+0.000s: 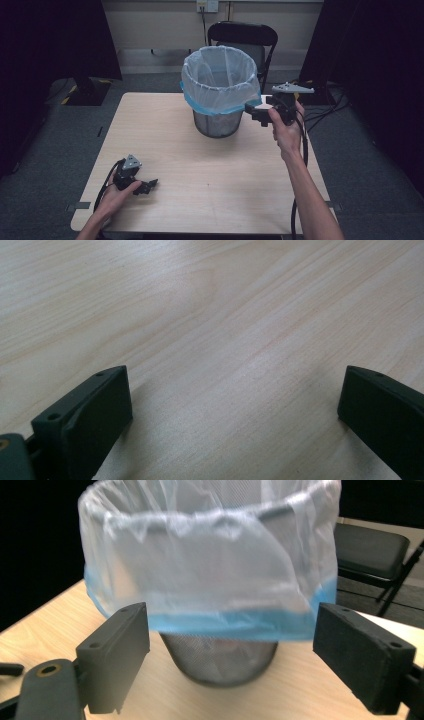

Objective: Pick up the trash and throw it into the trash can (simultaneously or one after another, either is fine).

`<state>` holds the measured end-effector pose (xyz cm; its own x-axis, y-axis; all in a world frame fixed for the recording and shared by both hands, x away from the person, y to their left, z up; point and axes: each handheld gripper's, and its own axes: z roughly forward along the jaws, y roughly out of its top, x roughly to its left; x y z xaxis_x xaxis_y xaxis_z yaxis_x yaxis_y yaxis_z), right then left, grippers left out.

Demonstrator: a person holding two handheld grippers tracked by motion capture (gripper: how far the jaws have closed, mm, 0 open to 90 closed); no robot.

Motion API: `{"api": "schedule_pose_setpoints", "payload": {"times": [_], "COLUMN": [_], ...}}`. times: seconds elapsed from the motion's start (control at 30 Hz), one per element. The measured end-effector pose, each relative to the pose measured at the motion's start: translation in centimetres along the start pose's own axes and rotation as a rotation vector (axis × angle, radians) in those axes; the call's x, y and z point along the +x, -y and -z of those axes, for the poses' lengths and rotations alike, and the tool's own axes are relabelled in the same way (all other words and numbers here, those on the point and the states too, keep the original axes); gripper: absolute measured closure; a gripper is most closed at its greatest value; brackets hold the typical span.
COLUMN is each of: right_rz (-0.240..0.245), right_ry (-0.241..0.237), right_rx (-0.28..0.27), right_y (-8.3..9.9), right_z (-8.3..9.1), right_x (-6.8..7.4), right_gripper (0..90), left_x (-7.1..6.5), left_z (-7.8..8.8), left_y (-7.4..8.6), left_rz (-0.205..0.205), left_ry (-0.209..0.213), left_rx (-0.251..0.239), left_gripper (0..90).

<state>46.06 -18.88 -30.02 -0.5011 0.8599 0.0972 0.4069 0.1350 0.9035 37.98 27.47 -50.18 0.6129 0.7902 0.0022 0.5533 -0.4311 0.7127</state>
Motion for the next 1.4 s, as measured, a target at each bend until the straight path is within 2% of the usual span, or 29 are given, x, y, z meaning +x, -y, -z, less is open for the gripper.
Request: {"api": "schedule_pose_setpoints", "payload": {"times": [0.3, 0.43, 0.73, 0.83, 1.4], "right_rz": [0.0, -0.027, -0.022, -0.015, -0.042], "right_ry": [0.034, 0.004, 0.028, 0.036, 0.064], "right_rx": [0.028, 0.034, 0.087, 0.116, 0.222], "right_y": [2.8, 3.9, 6.5, 8.0, 14.7], "right_z": [0.6, 1.0, 1.3, 1.4, 1.5], "right_x": [-0.2, -0.3, -0.4, -0.4, -1.1], "right_gripper": [14.8, 14.6, 14.9, 15.2, 15.8], "left_x": [0.0, 0.0, 0.0, 0.0, 0.0], "left_z": [0.0, 0.0, 0.0, 0.0, 0.0], "left_y": [0.0, 0.0, 0.0, 0.0, 0.0], "left_rz": [0.001, 0.0, 0.001, -0.001, 0.0], "left_ry": [0.0, 0.0, 0.001, 0.002, 0.001], "left_rx": [0.0, 0.0, 0.0, 0.001, 0.001], "left_gripper": [0.5, 0.5, 0.5, 0.5, 0.5]}}
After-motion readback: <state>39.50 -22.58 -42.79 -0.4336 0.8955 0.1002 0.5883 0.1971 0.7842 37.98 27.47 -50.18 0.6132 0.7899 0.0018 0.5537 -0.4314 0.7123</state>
